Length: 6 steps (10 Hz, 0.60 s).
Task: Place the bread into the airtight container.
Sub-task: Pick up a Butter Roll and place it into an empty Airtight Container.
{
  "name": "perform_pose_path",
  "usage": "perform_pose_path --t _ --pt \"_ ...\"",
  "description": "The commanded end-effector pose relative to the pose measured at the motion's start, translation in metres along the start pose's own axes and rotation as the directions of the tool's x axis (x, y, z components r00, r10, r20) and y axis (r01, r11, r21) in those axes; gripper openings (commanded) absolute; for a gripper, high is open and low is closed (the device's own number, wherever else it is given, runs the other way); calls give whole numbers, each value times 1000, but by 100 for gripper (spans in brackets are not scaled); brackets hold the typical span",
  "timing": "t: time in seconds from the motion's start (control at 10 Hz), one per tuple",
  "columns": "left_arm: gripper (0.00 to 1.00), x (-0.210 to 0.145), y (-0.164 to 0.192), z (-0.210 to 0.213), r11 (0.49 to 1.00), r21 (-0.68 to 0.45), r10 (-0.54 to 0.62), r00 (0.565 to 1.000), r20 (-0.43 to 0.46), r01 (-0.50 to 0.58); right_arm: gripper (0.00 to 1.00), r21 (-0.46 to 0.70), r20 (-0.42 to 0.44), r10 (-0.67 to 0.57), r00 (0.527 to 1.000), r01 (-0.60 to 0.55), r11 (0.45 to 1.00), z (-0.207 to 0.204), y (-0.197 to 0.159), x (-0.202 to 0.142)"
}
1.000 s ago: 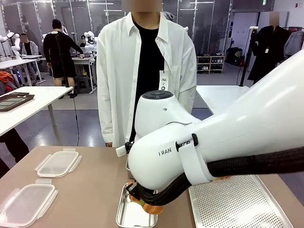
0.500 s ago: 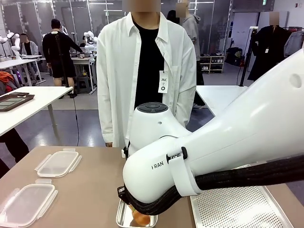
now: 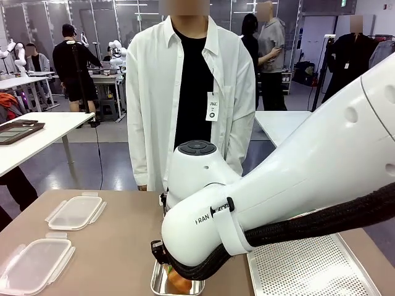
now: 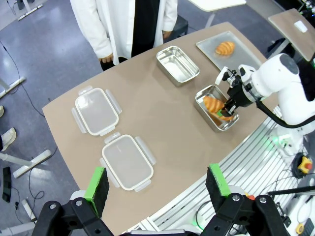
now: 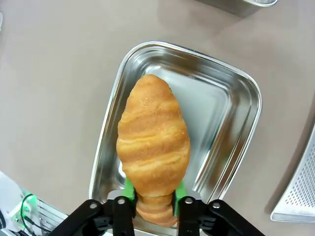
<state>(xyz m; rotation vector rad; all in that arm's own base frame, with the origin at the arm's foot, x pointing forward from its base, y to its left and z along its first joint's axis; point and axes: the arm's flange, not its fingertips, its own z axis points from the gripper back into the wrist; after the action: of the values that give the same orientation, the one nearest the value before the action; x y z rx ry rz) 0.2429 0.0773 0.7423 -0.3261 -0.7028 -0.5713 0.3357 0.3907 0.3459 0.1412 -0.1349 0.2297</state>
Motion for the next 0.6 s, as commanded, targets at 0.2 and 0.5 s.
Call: perform_pose_path --t 0.2,0.5 --pt "100 0 -1 2 1000 -2 -15 1000 -5 15 100 -35 40 -50 998 51 998 -1 4 2" --pt "100 0 -1 2 1000 -2 -15 1000 -5 15 100 -21 -34 -77 996 76 997 -10 -16 3"
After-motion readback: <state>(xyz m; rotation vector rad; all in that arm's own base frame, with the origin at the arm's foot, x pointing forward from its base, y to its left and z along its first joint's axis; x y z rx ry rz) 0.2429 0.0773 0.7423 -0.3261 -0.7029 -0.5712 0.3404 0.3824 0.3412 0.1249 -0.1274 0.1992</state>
